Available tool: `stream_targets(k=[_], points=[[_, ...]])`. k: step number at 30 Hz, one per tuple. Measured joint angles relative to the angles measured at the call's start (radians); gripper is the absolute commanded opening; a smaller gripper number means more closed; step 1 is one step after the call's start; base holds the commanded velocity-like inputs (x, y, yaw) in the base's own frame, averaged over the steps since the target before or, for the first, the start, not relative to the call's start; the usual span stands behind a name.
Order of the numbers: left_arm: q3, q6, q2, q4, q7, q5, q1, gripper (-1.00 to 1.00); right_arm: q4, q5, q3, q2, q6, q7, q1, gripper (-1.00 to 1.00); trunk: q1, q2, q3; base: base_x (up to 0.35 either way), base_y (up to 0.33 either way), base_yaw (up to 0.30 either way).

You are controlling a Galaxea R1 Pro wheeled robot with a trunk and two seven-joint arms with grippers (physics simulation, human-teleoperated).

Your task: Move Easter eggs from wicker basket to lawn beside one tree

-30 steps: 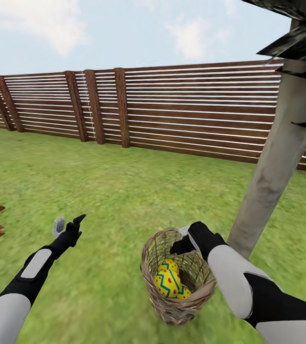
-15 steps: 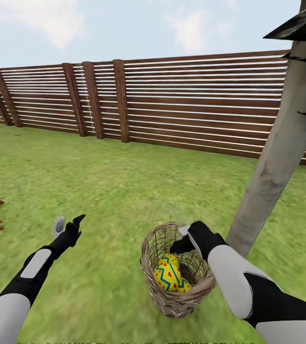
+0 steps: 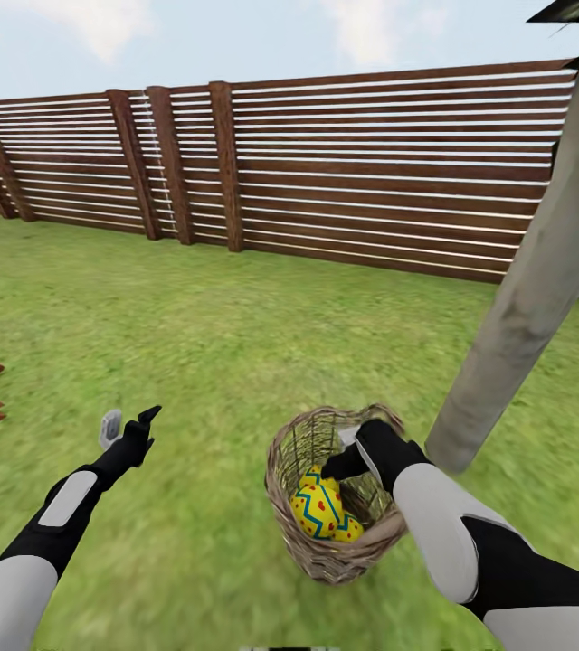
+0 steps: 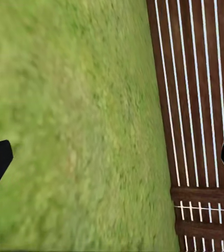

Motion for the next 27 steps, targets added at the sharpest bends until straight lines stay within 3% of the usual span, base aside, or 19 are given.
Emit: stream_targets(k=[9, 18, 27], points=[[0.000, 0.000, 0.001, 0.000, 0.000, 0.000, 0.000, 1.00, -0.006, -0.002, -0.001, 0.000, -0.042, 0.003, 0.000, 1.00, 0.004, -0.002, -0.035, 0.000, 0.000, 0.000], [0.001, -0.001, 0.002, 0.002, -0.004, 0.002, 0.000, 1.00, -0.006, -0.003, -0.004, 0.000, -0.045, 0.006, 0.000, 1.00, 0.004, -0.002, -0.035, 0.005, 0.008, 0.000], [0.002, 0.000, 0.000, 0.003, 0.000, 0.003, 0.000, 1.00, -0.007, -0.005, -0.007, 0.000, -0.042, 0.004, 0.000, 1.00, 0.004, -0.002, -0.035, 0.120, 0.225, -0.006]])
